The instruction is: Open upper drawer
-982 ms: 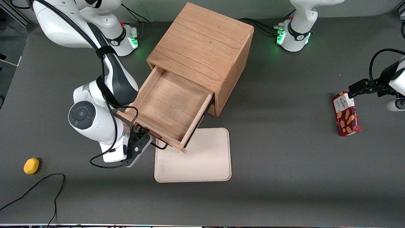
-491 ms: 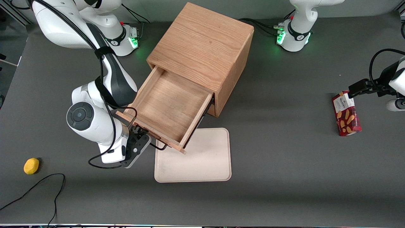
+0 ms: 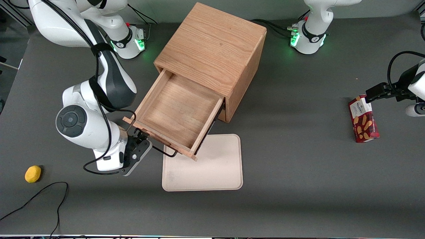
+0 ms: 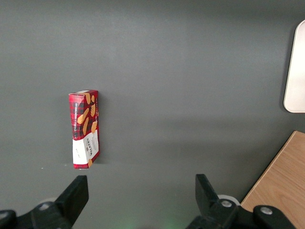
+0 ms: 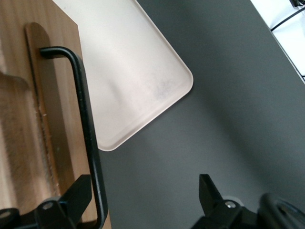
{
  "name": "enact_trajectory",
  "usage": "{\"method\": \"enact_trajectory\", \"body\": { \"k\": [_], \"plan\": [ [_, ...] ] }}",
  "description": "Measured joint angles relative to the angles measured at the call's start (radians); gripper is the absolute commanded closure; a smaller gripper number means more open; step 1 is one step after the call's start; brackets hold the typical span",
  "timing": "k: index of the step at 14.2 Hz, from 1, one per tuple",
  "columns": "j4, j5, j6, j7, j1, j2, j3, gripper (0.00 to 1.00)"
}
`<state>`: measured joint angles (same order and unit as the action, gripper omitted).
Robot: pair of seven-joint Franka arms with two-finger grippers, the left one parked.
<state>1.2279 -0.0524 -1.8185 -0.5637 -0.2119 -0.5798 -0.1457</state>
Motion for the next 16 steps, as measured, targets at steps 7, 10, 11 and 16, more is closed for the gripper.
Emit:
{"method": "enact_trajectory", "body": {
  "k": [7,10,11,16],
  "plan": [
    [-0.040,0.000,0.088,0.000,0.000,0.094,0.000,0.00],
    [-0.040,-0.001,0.115,0.000,0.000,0.160,0.004,0.00],
    [-0.040,-0.001,0.118,0.000,0.000,0.180,0.011,0.00],
    [-0.031,-0.001,0.141,0.000,0.000,0.280,0.056,0.00]
  ]
}}
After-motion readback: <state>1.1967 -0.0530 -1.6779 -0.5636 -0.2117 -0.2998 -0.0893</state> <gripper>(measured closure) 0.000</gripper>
